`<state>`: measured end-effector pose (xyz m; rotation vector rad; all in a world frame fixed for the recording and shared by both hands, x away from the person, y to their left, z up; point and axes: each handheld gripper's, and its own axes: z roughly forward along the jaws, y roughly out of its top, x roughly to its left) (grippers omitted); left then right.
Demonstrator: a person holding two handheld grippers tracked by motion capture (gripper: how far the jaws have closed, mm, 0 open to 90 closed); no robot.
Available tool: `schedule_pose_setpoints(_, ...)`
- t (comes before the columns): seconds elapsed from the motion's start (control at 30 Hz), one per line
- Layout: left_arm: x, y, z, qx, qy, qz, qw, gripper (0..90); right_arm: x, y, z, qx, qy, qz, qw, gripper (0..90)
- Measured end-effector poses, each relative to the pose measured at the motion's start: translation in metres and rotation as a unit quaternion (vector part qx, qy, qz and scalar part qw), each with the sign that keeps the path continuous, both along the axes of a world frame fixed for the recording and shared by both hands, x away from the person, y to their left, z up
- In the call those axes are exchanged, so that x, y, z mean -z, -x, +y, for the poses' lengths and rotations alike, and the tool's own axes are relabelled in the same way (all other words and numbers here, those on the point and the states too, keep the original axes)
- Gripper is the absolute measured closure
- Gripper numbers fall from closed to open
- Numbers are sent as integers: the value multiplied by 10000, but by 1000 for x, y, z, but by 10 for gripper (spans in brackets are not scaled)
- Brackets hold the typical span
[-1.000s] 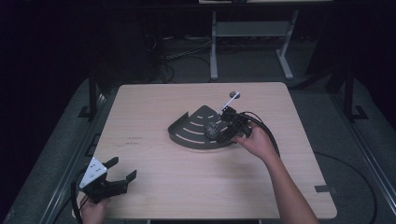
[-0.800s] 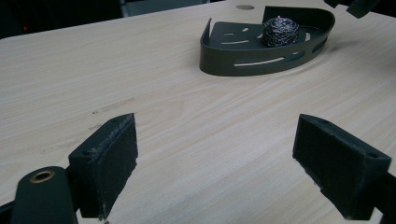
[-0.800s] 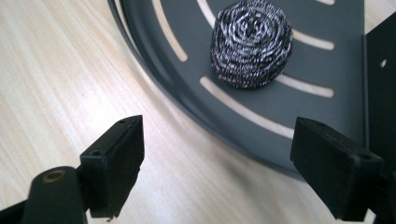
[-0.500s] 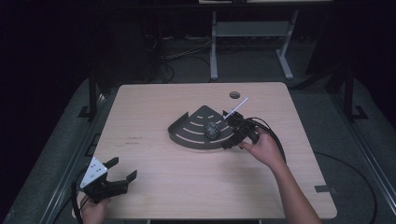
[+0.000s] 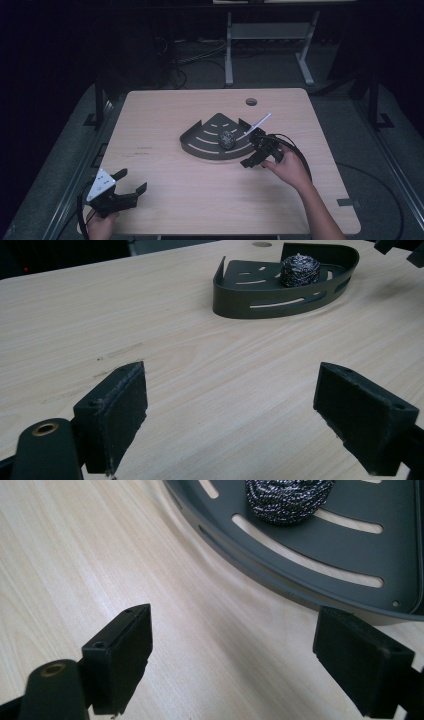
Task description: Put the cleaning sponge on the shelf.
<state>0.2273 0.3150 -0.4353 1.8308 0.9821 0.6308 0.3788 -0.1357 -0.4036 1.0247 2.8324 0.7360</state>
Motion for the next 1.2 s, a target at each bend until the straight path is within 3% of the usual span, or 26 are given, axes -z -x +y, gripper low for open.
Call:
schedule_pose_setpoints(0.57, 1, 0, -1, 25, -36, 27, 10000, 132, 12, 20, -14, 20, 2, 62, 10000, 155)
schedule_pose_setpoints(1.2, 1, 0, -2, 44, -56, 25, 10000, 132, 22, 44, -36, 153, -109, -33, 9998, 159)
